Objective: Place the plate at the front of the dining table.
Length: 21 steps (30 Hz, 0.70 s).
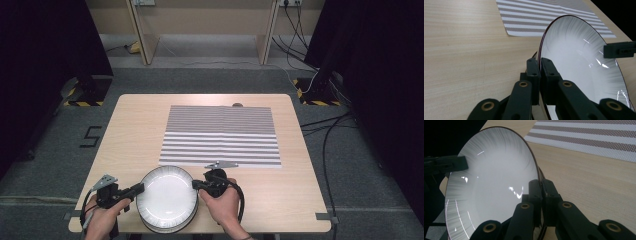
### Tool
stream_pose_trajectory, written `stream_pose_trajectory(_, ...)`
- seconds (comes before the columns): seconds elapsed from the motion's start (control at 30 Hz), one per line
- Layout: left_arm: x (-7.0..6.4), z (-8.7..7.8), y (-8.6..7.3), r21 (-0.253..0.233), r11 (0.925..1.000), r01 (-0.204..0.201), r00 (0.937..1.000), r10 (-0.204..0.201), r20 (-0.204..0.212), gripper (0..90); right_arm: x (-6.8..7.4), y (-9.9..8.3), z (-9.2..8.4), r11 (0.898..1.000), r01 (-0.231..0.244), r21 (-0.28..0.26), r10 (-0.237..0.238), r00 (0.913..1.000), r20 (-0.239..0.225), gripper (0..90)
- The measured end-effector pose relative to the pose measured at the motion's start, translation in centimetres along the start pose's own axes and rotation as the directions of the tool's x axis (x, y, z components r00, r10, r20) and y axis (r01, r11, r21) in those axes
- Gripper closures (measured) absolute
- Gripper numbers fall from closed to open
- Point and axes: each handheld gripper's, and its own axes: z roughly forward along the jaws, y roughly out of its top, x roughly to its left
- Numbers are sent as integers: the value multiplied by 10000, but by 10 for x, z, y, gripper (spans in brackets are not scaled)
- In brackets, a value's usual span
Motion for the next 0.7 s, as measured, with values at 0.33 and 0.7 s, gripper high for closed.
stream_pose_trajectory(0.33,-3,3,5,-131,9994,-335,9994,335,0,861,-1,1,-4,9997,139,-188,-135,9997,180,875)
stream_pose_trajectory(0.7,-4,3,9,-171,9989,-443,9990,444,49,862,0,4,-7,9994,236,-262,-232,9996,182,875)
